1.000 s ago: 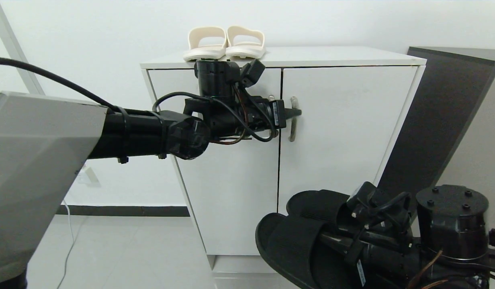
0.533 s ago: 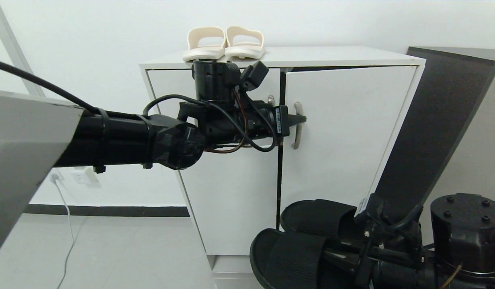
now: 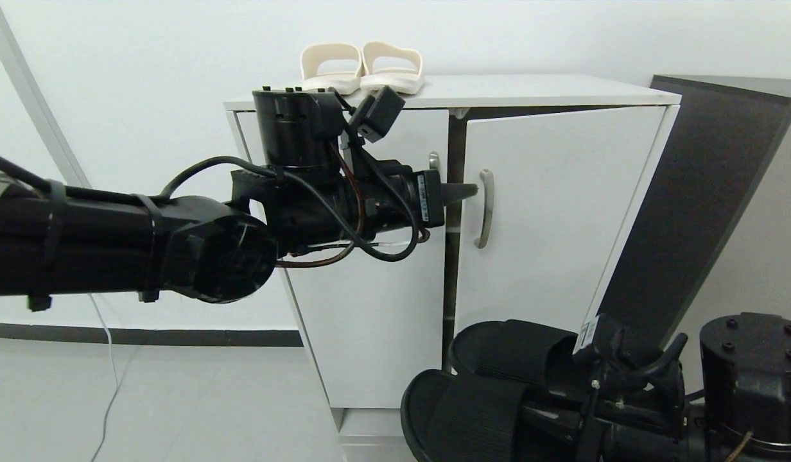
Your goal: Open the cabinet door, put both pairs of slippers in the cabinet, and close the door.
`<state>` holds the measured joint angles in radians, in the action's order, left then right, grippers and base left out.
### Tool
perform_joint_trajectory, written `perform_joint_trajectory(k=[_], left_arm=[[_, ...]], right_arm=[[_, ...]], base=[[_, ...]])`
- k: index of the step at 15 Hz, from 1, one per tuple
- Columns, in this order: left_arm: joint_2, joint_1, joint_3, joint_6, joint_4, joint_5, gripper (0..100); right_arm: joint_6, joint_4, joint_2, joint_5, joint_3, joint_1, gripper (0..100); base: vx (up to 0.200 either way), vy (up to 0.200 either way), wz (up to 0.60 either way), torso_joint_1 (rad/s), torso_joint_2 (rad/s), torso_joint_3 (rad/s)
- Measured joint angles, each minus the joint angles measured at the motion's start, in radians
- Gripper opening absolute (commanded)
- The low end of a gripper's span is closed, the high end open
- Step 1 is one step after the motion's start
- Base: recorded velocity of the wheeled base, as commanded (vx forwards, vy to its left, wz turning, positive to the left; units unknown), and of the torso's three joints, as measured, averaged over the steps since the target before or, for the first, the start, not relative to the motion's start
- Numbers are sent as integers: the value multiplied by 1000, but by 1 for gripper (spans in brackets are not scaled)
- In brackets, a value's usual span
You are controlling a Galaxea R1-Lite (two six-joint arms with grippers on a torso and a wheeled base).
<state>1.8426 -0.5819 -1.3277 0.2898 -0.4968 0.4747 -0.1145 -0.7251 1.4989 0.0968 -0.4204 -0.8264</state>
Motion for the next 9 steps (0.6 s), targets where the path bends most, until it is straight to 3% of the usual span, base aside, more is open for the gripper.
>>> perform_joint_trajectory(k=[4, 9], left_arm=[[7, 60, 7, 14, -43, 3, 0], [97, 68, -91, 41, -53, 3, 0]], right_arm=[[0, 1, 3, 0, 1, -8, 0], [-1, 2, 3, -6, 19, -36, 0]], base=[[0, 0, 0, 0, 0, 0], [0, 0, 0, 0, 0, 0]])
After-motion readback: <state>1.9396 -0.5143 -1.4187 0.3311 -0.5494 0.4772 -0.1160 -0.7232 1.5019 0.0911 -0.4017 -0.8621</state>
